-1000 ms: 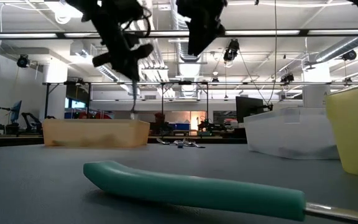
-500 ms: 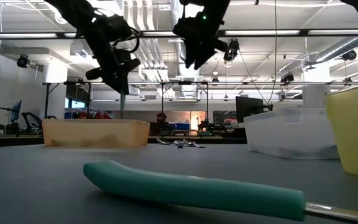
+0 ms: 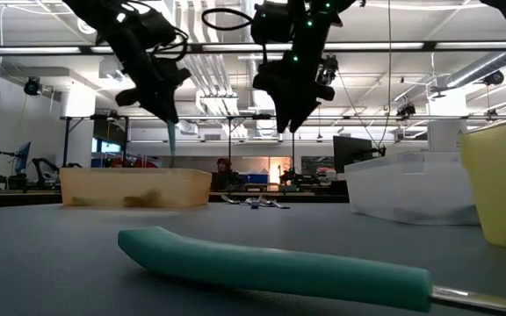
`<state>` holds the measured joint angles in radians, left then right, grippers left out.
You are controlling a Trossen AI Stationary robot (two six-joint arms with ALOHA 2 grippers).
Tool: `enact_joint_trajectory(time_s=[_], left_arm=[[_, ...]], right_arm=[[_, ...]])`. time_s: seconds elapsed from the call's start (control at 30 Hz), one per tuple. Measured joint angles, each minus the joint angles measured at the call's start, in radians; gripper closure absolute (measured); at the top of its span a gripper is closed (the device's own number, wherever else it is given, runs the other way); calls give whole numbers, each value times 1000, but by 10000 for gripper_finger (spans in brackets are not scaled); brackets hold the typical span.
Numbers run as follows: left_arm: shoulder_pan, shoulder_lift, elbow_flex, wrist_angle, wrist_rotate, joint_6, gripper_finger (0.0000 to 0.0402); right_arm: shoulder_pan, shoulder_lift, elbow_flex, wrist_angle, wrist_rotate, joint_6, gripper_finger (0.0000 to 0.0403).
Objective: Sort silverware by color (type)
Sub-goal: Put the green spoon into the orange bin
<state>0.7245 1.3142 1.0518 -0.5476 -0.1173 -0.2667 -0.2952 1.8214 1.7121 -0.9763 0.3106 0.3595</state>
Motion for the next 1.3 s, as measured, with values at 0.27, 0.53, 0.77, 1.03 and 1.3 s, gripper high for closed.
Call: enact_joint_trajectory(time_s=[0.27, 0.53, 0.77, 1.03, 1.3], left_arm=[[20, -182, -186, 116, 4, -165, 370], [20, -321, -439, 351, 31, -410, 366], [20, -369, -600, 537, 20, -599, 363], [20, -370, -643, 530, -54, -655, 353], [23, -377, -520, 378, -86, -368, 287]], right_arm=[[-18, 0, -26, 26, -3, -15, 232], [-22, 0, -23, 48, -4, -22, 232], [-22, 0, -23, 47, -4, -23, 232], [-22, 0, -23, 42, -5, -23, 232], [-22, 0, -22, 31, -5, -29, 232]])
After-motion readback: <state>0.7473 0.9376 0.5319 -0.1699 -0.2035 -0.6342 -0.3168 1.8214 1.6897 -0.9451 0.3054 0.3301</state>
